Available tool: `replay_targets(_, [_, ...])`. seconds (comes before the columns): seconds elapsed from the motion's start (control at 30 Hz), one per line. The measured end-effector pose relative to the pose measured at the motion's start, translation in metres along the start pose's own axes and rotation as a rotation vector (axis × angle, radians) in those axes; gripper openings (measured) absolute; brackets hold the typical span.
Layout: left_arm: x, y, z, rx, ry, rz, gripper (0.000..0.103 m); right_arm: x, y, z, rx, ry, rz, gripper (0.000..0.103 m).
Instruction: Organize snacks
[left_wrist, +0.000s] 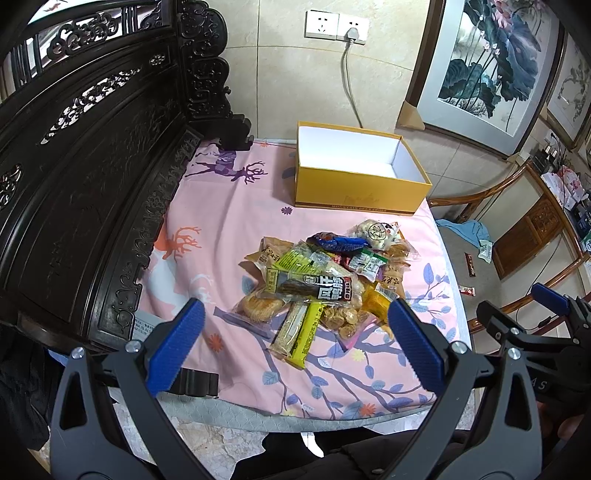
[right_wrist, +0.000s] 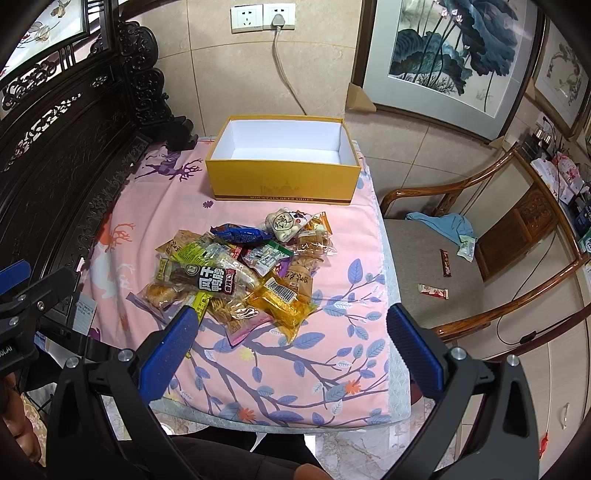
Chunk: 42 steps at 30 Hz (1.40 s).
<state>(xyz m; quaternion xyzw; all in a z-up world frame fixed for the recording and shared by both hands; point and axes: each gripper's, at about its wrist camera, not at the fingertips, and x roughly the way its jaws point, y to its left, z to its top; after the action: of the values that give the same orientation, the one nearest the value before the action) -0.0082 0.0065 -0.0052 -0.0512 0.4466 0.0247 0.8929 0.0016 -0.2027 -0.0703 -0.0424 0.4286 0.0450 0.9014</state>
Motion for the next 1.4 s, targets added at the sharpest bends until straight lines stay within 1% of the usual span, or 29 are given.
replay_targets(0.2, [0.009, 0.001, 0.001, -0.011, 0.013, 0.002, 0.101, 0.001, 0.000, 0.000, 0.002, 0.001, 0.000, 0.102])
replay_targets(0.33, [0.012, 0.000, 0.002, -0.019, 0.025, 0.004, 0.101, 0.010, 0.000, 0.000, 0.002, 0.017, 0.003, 0.102])
replay_targets(0.7, [0.017, -0.002, 0.002, -0.030, 0.034, 0.009, 0.101, 0.018, -0.004, -0.001, -0.006, 0.030, 0.020, 0.102])
replay_targets(0.83, [0.023, 0.001, 0.000, -0.043, 0.041, 0.020, 0.101, 0.029, -0.005, -0.003, -0.041, 0.037, 0.033, 0.102])
replay_targets(1.07, [0.041, 0.009, -0.011, -0.083, 0.065, 0.041, 0.101, 0.063, -0.015, -0.015, -0.165, 0.042, 0.067, 0.102])
replay_targets(1.17, [0.053, 0.012, -0.020, -0.102, 0.057, 0.056, 0.101, 0.083, -0.025, -0.020, -0.190, 0.043, 0.146, 0.102])
replay_targets(1.23, [0.063, 0.015, -0.028, -0.118, 0.043, 0.052, 0.101, 0.097, -0.028, -0.023, -0.214, 0.033, 0.211, 0.102])
replay_targets(1.37, [0.090, 0.021, -0.049, -0.163, 0.053, 0.044, 0.101, 0.137, -0.034, -0.031, -0.281, 0.042, 0.328, 0.101])
replay_targets(1.4, [0.095, 0.021, -0.056, -0.169, 0.049, 0.045, 0.101, 0.147, -0.034, -0.033, -0.304, 0.047, 0.347, 0.097])
